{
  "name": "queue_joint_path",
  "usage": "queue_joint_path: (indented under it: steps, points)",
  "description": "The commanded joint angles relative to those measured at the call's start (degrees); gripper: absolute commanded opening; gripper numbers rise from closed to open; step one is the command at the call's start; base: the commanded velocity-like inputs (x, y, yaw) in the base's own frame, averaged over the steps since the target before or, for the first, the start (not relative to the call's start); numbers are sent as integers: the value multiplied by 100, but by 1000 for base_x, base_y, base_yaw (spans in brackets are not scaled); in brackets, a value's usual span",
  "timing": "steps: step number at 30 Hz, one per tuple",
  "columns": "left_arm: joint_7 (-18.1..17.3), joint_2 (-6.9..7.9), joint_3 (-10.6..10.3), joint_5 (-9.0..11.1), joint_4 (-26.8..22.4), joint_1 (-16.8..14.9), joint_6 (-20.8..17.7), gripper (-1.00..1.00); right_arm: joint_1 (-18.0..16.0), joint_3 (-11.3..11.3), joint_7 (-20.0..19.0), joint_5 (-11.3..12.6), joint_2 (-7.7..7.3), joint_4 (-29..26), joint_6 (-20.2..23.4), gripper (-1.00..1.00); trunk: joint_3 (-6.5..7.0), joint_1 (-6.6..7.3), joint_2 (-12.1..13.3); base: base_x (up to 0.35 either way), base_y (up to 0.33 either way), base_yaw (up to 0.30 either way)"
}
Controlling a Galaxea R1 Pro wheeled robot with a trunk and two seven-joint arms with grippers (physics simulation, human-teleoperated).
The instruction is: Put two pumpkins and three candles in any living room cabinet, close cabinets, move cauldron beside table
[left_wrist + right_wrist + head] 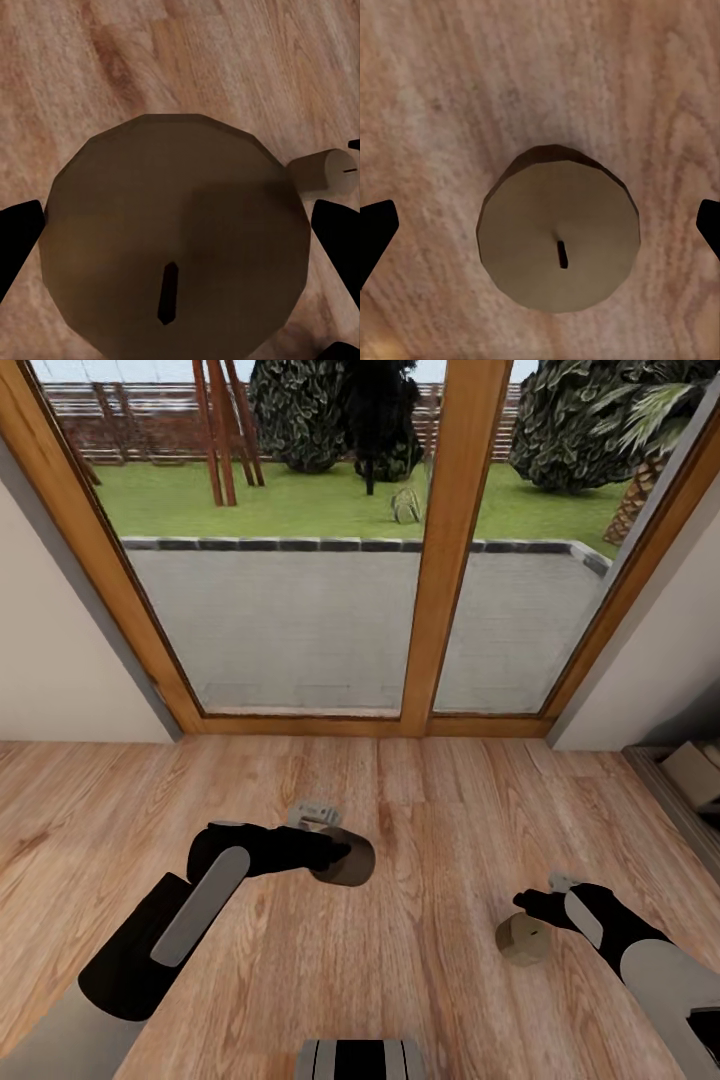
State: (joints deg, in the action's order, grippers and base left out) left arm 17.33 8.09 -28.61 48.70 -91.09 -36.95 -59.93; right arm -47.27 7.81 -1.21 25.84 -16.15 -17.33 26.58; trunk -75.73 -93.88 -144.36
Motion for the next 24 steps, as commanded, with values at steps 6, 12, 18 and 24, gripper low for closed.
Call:
queue_joint_path:
  steps: [6,12,18,24]
  points:
    - [60,23,-19,92,-7,-5,-7,-100,-2,45,-10,9,-3,-7,22,100,-71,-7,-6,0,0,0]
    - [17,25,-10,163,-12,-5,-7,-100,-2,45,-10,9,-3,-7,22,100,-71,-7,-6,0,0,0]
    - [-812,41,-10,947,-14,-5,-7,-100,-2,45,-9,9,-3,-7,22,100,-71,-7,-6,0,0,0]
    - [-2761,460,48,1202,-8,-5,-7,-100,-2,46,-10,9,-3,-7,22,100,-71,-7,-6,0,0,0]
